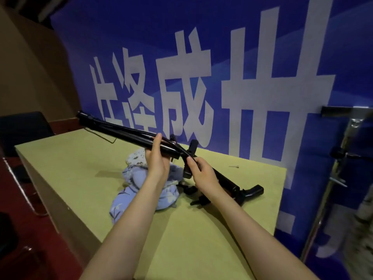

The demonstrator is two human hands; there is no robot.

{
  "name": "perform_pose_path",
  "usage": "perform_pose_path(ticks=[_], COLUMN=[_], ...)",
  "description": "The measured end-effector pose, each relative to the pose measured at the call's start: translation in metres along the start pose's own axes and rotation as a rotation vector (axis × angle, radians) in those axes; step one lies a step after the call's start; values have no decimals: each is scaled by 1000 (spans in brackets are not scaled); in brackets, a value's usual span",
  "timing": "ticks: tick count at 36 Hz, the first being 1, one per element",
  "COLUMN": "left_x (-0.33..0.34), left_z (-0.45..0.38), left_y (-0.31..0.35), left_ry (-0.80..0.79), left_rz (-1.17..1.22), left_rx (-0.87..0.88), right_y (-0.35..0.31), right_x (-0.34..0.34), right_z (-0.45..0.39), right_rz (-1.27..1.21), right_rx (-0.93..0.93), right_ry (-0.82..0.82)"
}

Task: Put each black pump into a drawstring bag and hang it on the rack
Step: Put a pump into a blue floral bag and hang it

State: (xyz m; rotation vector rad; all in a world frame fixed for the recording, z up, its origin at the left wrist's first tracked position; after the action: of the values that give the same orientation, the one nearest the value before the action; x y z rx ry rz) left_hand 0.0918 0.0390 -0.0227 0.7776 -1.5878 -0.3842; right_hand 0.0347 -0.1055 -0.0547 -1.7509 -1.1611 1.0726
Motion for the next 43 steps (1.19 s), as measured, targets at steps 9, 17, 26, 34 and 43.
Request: perform_pose_path(ticks=[9,17,26,34,43], left_x=[-30,-34,-25,-20,-27], left_z=[-22,-29,-25,-19,-22], left_y=[-26,-30,-24,-24,-21], left_ry=[16,-45,-160,-234,-197], left_rz=[-87,38,202,239,196], left_rx=[-62,-121,-151,-178,-130], right_y=[2,9,14,12,13], right_x=[-21,-6,-1,-4,0], right_z=[-2,4,7,9,14], right_rz=[207,220,218,242,264], right_rx=[-134,-86,-18,3,13], right_ry=[-13,-103,-110,-76,-79])
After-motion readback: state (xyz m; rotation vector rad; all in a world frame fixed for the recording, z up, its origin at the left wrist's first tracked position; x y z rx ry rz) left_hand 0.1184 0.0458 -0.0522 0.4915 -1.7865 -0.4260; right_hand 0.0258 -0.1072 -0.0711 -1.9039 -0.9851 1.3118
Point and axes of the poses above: each hand's wrist, its own z-axis away from the middle knuckle, its own x-axis out of the palm, y = z × x, the point moved 7 cm from there along -z, towards the middle knuckle
